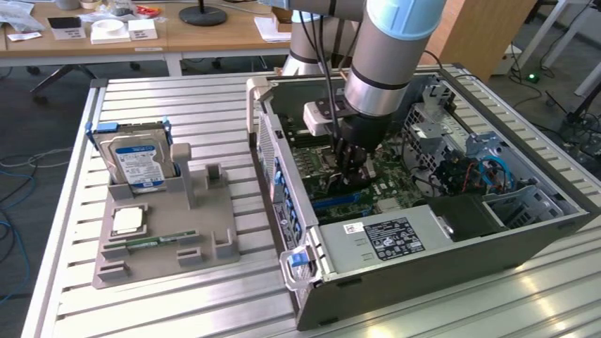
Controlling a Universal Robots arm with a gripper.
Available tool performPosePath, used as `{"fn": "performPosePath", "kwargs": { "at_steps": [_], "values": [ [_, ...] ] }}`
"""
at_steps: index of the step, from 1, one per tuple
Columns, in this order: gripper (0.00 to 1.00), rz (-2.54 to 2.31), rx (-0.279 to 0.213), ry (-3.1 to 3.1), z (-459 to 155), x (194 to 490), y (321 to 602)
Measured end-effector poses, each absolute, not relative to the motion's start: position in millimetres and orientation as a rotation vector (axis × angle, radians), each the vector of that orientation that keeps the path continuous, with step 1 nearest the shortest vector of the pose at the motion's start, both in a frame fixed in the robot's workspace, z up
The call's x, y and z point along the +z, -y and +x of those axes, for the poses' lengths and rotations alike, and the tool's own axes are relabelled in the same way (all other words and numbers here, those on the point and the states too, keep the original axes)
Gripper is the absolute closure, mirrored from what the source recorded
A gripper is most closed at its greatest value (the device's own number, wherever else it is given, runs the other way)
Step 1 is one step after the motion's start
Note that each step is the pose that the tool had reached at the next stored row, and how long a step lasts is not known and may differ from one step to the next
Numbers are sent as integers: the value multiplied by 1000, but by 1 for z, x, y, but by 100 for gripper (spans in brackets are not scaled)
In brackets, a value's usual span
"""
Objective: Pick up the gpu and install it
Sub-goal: 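Insert the gpu into the slot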
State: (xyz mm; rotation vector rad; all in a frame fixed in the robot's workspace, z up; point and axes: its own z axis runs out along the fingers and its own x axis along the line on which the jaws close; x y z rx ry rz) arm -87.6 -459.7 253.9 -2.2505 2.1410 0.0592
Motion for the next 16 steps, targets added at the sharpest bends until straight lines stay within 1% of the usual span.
{"fn": "performPosePath", "kwargs": {
  "at_steps": [16],
  "values": [
    [74, -2251, 59, -2141, -88, 253, 460]
  ]
}}
